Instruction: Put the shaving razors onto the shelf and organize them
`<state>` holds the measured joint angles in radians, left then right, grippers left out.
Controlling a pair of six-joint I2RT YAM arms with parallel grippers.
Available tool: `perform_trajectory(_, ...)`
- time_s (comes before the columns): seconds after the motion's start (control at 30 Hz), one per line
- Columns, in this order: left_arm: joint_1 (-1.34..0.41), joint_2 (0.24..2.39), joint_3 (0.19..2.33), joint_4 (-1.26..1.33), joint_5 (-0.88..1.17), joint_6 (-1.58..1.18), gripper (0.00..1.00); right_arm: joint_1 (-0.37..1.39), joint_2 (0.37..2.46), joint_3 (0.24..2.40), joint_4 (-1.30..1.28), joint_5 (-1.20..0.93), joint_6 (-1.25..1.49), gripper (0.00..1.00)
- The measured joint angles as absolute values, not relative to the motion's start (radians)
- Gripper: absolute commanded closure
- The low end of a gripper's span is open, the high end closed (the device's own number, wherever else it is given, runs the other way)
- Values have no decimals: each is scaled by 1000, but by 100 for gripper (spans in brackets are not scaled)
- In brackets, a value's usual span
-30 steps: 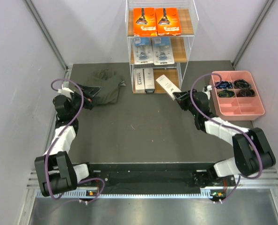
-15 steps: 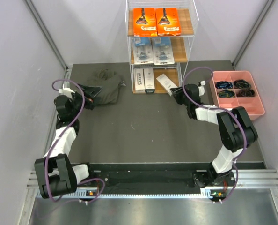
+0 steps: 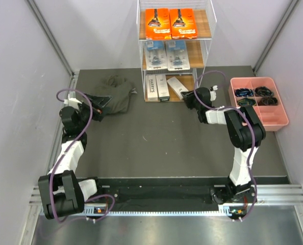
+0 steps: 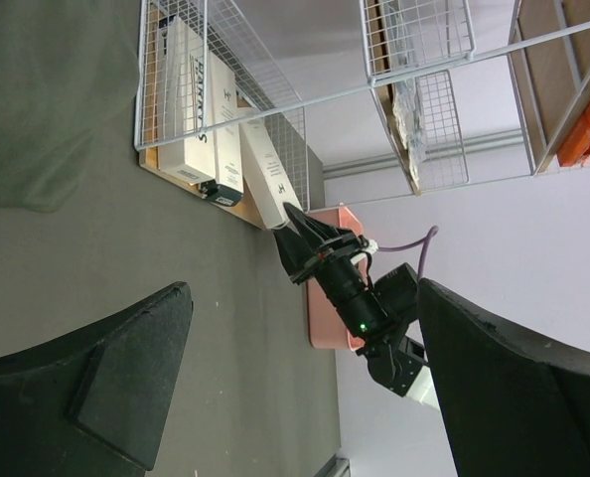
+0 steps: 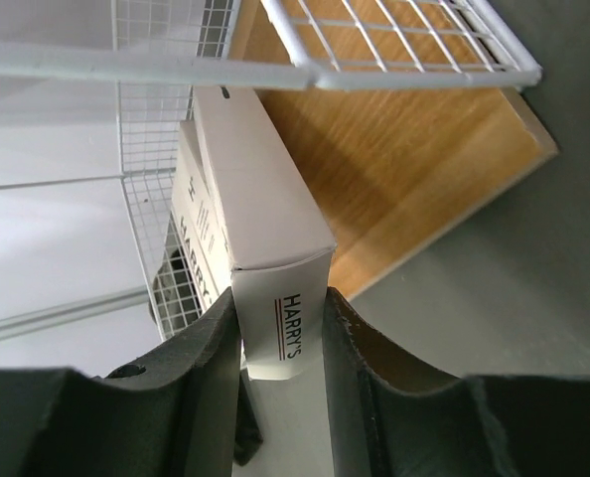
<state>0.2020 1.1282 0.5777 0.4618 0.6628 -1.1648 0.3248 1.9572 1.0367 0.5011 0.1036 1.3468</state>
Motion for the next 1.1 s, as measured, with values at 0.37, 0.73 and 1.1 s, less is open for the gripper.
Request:
perform_trajectory(0.37,202,1128,556,479,660,-1177,1,339,2021,1100,505,51,1355,80)
perform_trajectory(0.73,202,1113,546,479,660,-1180,1,397,2059,1100,518,-36,1354,76)
perform_trajectory(1.1,202,1078,540,476,660,-1179,1,410,2120,1111,600,-92,1383,74)
